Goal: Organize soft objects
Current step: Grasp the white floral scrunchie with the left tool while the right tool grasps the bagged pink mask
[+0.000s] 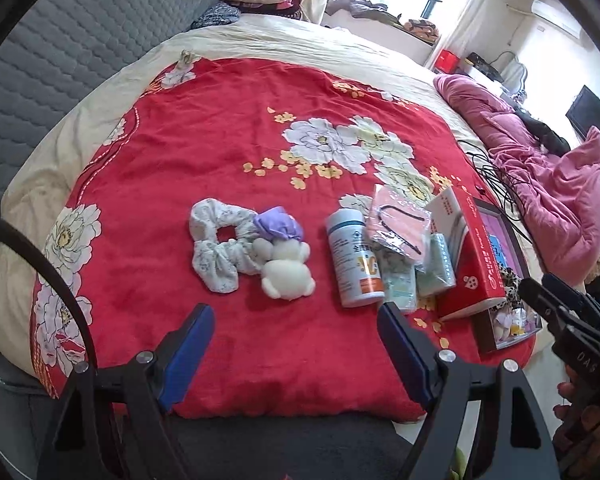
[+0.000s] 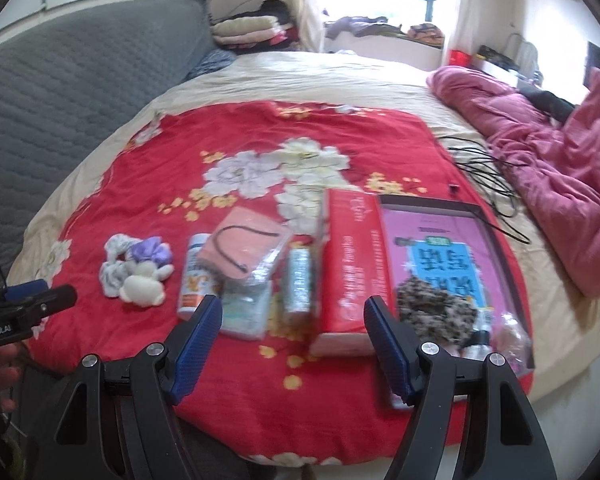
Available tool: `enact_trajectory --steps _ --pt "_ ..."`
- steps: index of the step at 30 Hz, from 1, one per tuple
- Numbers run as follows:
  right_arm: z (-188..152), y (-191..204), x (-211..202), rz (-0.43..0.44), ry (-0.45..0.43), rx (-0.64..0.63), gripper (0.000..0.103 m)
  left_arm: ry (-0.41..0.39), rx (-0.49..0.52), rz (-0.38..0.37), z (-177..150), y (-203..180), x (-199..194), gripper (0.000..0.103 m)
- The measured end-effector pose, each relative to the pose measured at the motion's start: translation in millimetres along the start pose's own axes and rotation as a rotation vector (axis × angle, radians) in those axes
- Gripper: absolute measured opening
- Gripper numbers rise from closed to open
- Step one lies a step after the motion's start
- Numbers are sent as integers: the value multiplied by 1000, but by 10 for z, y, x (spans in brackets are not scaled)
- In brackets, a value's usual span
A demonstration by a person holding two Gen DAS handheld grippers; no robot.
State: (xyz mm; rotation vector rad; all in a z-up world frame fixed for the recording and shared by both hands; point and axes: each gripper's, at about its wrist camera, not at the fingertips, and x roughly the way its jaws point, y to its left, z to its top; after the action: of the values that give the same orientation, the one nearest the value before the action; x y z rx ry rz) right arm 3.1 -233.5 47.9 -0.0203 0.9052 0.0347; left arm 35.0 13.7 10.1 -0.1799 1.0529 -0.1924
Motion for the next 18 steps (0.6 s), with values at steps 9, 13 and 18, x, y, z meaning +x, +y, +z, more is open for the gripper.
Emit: enact_trajectory --steps 9,13,18 --pt "115 526 537 29 29 -239 75 50 -29 -8 8 206 230 83" --pt "172 644 869 43 60 -349 75 70 -41 -47 34 312 353 83" --pt "227 702 1273 -29 111 -484 75 92 -61 -45 117 434 498 83"
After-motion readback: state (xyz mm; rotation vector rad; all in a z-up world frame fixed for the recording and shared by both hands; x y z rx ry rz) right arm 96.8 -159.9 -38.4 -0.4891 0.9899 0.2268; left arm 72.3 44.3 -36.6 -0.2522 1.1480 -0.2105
